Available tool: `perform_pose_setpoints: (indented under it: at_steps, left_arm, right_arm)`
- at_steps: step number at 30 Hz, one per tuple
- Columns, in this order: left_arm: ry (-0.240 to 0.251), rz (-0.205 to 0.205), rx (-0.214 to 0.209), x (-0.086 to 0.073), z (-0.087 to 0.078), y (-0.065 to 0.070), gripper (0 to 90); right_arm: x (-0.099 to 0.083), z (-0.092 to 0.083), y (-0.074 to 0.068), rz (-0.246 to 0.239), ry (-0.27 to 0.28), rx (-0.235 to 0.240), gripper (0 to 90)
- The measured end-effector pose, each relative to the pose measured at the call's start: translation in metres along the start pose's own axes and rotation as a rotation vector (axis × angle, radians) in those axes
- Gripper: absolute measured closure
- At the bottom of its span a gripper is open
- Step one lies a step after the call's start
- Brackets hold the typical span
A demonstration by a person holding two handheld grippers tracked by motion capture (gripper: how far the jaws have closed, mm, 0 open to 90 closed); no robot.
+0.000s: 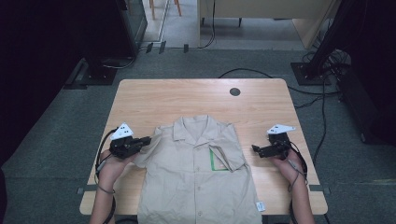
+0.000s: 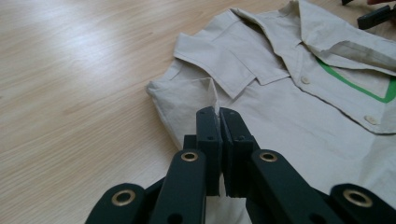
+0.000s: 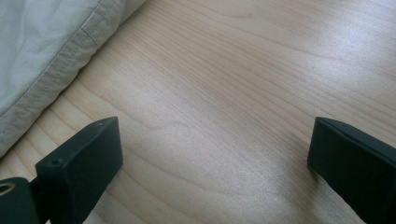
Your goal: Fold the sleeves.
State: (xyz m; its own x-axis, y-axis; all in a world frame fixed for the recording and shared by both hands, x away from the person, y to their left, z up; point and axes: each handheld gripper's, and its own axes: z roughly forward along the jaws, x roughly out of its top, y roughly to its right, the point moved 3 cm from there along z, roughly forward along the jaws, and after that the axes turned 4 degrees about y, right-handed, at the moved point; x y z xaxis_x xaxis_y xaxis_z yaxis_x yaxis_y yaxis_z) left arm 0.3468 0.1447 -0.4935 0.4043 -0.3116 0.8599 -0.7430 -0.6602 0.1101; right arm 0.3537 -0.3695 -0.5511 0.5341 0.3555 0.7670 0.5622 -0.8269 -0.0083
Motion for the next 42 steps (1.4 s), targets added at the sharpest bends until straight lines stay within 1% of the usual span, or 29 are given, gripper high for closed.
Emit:
perform_pose_setpoints:
  at_steps: [5,6,13,21,27,29,32,38,42]
  left_arm:
    - [0.004,0.003,-0.019,0.004,0.006,0.008,87.4]
    - [0.001,0.01,-0.021,0.005,0.006,0.009,87.4]
    - [0.001,0.017,-0.031,0.009,0.01,0.017,87.4]
    - [0.012,0.043,-0.052,0.017,0.01,0.028,87.3]
    - [0.021,0.036,-0.073,0.023,0.009,0.035,87.4]
    - [0.023,0.042,-0.076,0.024,0.008,0.036,87.3]
    - [0.032,0.055,-0.091,0.027,0.008,0.042,87.3]
    - [0.035,0.054,-0.111,0.029,0.012,0.049,87.3]
    - [0.019,0.053,-0.125,0.027,0.021,0.054,87.3]
  right_arm:
    - [0.0,0.0,0.0,0.001,0.0,-0.001,2.7]
    - [0.0,0.0,0.0,0.001,0.0,-0.001,2.7]
    - [0.0,0.0,0.0,0.001,0.0,-0.002,2.7]
    - [0.0,0.0,0.0,0.002,0.0,-0.002,2.7]
    - [0.0,0.0,0.0,0.001,0.0,-0.001,2.7]
    - [0.0,0.0,0.0,0.001,0.0,-0.001,2.7]
    - [0.0,0.0,0.0,0.002,0.0,-0.002,2.7]
    - [0.0,0.0,0.0,0.002,0.0,-0.002,2.7]
    - [0.0,0.0,0.0,0.002,0.0,-0.002,2.7]
